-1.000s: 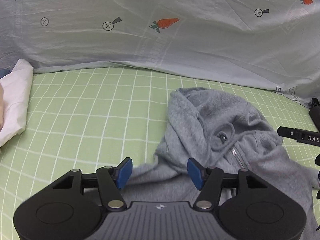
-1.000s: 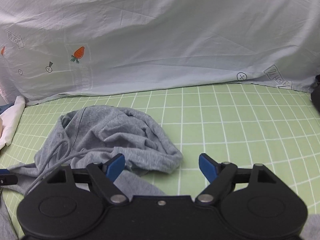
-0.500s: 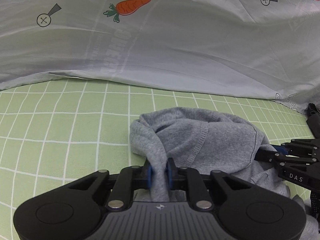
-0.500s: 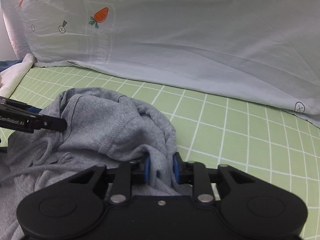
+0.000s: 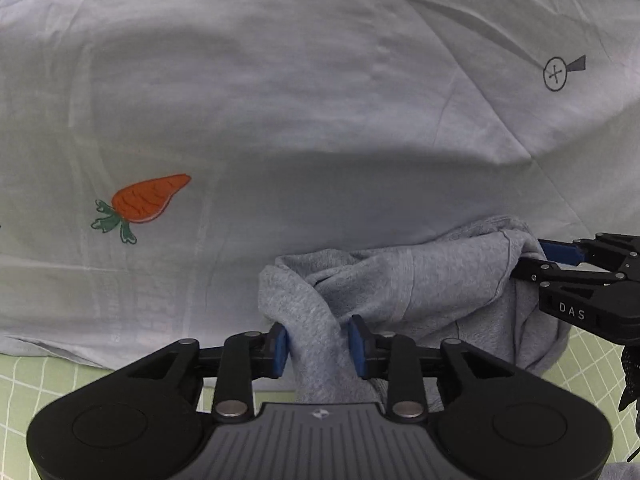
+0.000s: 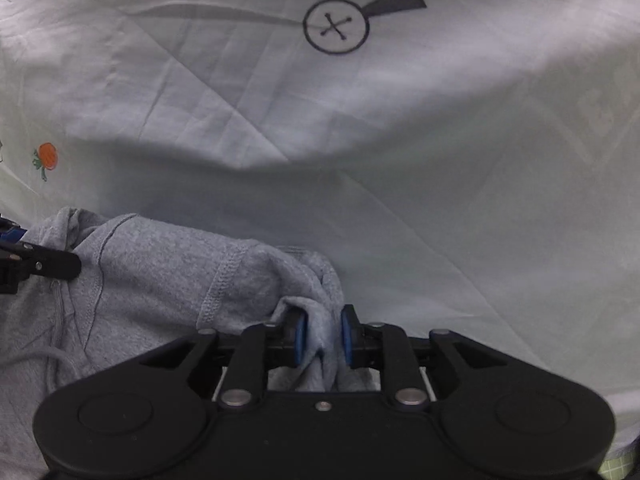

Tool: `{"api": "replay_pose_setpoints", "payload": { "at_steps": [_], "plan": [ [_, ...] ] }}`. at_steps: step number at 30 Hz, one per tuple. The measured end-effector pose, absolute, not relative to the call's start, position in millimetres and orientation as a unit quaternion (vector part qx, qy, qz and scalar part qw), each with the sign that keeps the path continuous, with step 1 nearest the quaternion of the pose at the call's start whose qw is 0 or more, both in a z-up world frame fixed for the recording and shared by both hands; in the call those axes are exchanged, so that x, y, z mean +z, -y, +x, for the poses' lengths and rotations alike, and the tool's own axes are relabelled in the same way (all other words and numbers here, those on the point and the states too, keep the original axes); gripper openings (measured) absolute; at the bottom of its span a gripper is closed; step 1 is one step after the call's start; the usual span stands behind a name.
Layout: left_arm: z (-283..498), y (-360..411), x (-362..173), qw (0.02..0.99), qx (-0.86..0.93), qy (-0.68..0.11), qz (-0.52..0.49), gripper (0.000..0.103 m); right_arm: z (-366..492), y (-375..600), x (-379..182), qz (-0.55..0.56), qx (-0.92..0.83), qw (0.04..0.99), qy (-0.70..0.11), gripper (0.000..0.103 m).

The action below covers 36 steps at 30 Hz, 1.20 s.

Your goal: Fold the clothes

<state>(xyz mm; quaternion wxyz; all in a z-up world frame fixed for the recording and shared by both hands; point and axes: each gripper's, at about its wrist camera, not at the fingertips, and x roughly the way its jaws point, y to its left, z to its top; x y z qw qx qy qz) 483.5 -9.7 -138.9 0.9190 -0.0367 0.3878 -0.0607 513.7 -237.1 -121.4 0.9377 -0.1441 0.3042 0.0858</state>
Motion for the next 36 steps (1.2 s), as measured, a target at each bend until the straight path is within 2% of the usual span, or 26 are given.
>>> {"api": "replay_pose_setpoints", "payload": {
  "at_steps": [3, 4, 5, 6, 12, 15, 16, 18, 20, 21, 23, 35, 36],
  "plan": [
    [457.6, 1.5, -133.1, 0.923, -0.057, -0.379, -0.040, 0.070, 492.3, 247.6, -120.2, -0.136, 0.071, 0.943, -0.295, 0.068],
    [444.6, -1.8, -130.5, 0.925, -0.057, -0.374, -0.038, 0.071, 478.2, 253.8, -119.0, -0.126, 0.067, 0.945, -0.293, 0.075],
    [431.1, -5.2, -127.7, 0.924, -0.056, -0.376, -0.033, 0.071, 462.6, 260.6, -118.0, -0.115, 0.061, 0.947, -0.293, 0.085],
    [415.8, -9.9, -125.2, 0.924, -0.050, -0.378, -0.027, 0.071, 445.2, 267.0, -117.3, -0.105, 0.053, 0.948, -0.296, 0.087],
    [306.7, -54.6, -118.3, 0.912, 0.009, -0.410, -0.027, 0.071, 322.7, 285.2, -119.6, -0.087, 0.015, 0.939, -0.334, 0.089],
    [259.1, -69.9, -124.9, 0.894, 0.021, -0.444, -0.060, 0.068, 268.0, 295.2, -125.6, -0.079, -0.002, 0.931, -0.356, 0.090],
    [243.3, -74.9, -127.1, 0.887, 0.025, -0.455, -0.072, 0.066, 247.6, 299.6, -127.7, -0.074, -0.008, 0.929, -0.363, 0.090],
    [214.3, -83.4, -131.5, 0.875, 0.030, -0.474, -0.095, 0.052, 220.6, 301.9, -134.4, -0.061, -0.020, 0.923, -0.379, 0.092],
    [200.1, -82.5, -135.7, 0.871, 0.022, -0.475, -0.122, 0.045, 191.5, 306.0, -142.4, -0.042, -0.029, 0.916, -0.397, 0.092],
    [196.5, -80.8, -137.4, 0.871, 0.020, -0.473, -0.132, 0.040, 178.5, 307.9, -145.4, -0.036, -0.033, 0.914, -0.403, 0.092],
    [196.0, -78.2, -139.5, 0.871, 0.017, -0.470, -0.145, 0.036, 158.9, 308.7, -150.3, -0.039, -0.040, 0.910, -0.410, 0.092],
    [244.7, -66.4, -157.5, 0.873, 0.010, -0.460, -0.161, 0.036, 129.6, 308.0, -163.1, -0.023, -0.067, 0.901, -0.427, 0.093],
    [246.8, -66.2, -159.9, 0.873, 0.014, -0.460, -0.163, 0.029, 129.8, 307.5, -163.8, -0.022, -0.069, 0.901, -0.428, 0.093]
  ]
}}
